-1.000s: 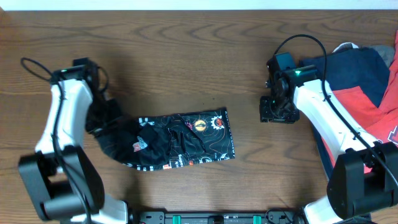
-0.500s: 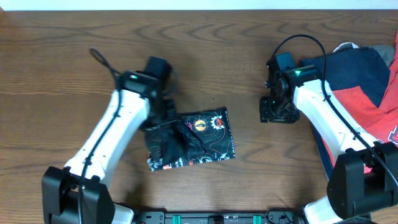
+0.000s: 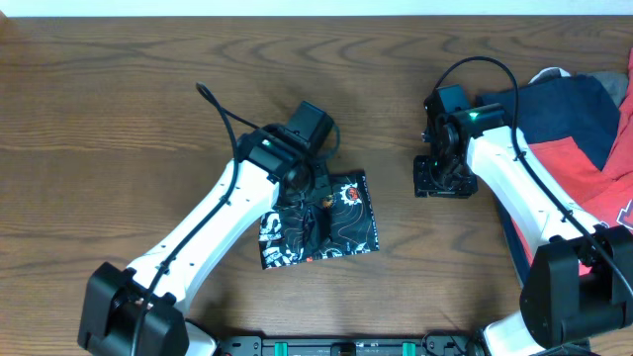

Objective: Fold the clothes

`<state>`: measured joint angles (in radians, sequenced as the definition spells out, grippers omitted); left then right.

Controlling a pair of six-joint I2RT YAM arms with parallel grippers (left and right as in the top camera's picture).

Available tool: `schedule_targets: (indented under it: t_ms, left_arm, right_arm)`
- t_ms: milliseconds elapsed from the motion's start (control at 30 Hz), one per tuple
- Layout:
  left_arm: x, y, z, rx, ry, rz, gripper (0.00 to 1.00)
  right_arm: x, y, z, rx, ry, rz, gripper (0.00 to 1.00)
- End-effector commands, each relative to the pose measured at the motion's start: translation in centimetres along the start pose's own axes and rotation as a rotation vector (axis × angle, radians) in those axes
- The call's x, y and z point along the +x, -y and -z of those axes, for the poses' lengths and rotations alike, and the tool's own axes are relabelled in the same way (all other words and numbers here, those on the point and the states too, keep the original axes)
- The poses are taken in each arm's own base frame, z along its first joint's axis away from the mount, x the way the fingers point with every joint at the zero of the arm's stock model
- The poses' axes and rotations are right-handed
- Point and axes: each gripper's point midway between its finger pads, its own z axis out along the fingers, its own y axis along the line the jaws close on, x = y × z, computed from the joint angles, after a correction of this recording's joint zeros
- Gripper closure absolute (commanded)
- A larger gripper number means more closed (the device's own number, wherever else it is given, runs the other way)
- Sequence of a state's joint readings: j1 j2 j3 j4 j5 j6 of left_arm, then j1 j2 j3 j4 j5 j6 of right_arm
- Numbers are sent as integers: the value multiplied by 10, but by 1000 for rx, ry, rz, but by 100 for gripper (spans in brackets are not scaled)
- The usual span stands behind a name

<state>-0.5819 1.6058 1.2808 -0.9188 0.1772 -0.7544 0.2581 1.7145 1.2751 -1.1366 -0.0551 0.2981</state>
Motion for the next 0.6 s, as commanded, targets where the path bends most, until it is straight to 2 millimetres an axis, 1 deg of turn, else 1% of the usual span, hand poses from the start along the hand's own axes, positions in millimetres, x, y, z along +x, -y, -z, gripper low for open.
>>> schedule_targets:
  t_ms: [0,33,67,133,200,233,267,333,367,433,467,567]
  left_arm:
    - [3,9,-8,0,-9,29,94]
    - [4,14,-10,14,-12,30,93]
    - [6,24,-12,51,-20,16,92]
    - [10,51,-11,154,-31,-21,83]
    - [12,77,-7,251,-21,-94,62]
    - [11,84,-4,287,-10,-147,56]
    - [9,88,-1,306,4,-194,47]
    - [1,83,6,311,31,-234,35]
    - [-5,77,10,309,46,-239,35]
    - [-18,62,20,298,72,-223,36]
    - [-25,53,25,293,84,-202,36]
    - [-51,17,38,247,129,-101,35]
  right_arm:
    - [-1,1,3,0,9,17,50]
    - [-1,1,3,0,9,17,50]
    - [-1,1,3,0,10,17,50]
    - [-1,1,3,0,10,17,50]
    - [-1,1,3,-1,10,17,50]
    - [-1,1,3,-1,11,17,50]
    - [-2,0,3,-1,12,17,49]
    - [-2,0,3,-2,13,17,49]
    - [-2,0,3,-3,13,22,49]
    - [-2,-8,3,-48,13,76,49]
    - [-3,-17,4,-100,14,122,49]
    - [-4,-60,13,-335,39,266,48]
